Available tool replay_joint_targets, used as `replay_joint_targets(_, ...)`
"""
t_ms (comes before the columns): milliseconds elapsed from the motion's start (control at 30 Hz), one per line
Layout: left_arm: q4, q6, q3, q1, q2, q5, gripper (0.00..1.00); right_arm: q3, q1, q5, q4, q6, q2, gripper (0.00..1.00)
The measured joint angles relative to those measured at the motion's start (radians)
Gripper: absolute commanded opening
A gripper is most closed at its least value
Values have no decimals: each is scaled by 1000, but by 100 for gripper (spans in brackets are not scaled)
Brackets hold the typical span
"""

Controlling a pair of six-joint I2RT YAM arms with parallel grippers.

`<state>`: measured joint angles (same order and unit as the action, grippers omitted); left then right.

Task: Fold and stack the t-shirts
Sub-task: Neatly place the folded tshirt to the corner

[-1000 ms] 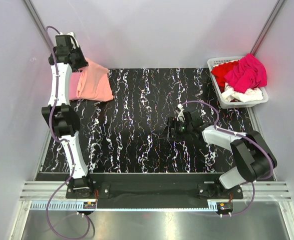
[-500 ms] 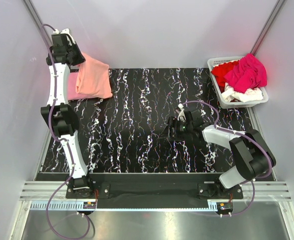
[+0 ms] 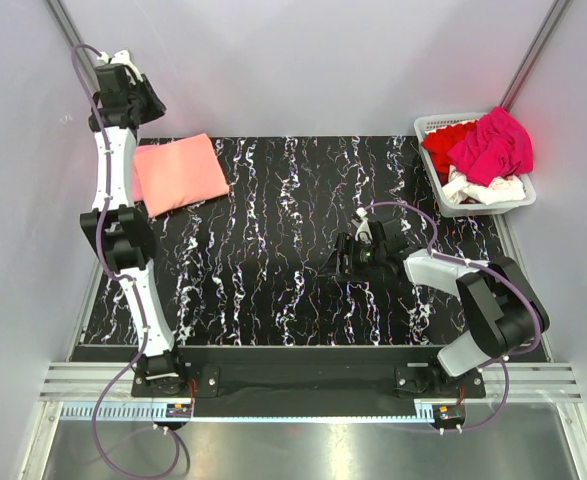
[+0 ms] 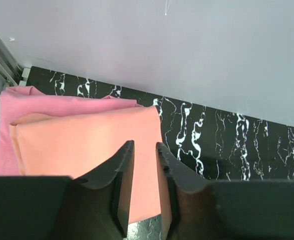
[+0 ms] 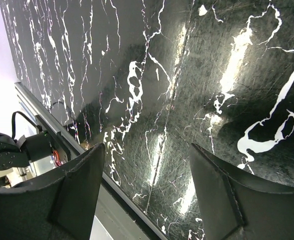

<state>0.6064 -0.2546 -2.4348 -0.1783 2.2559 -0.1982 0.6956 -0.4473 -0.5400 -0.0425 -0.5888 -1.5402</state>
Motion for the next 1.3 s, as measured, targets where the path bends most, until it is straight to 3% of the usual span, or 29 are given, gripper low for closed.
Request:
replay_joint_targets(100,-6,2,2,-2,0,0,60,0,3,-3,-2,-2,-4,75)
replay_joint_targets(200,-33,14,48,-3,-10,13,68,0,5,-3,-8,-4,-10,75)
replay_joint_targets(567,-59,-39,438,-65,-55,87,71,3,10,-15,-14,-4,-28,76)
replay_joint_targets(767,-48,-90,426,-74,-48,177,70,12,11,-31,-14,-4,-43,77)
replay_joint_targets(1300,-93,-178,415,-94,72,248,69,55,11,-71,-13,-3,-97,79)
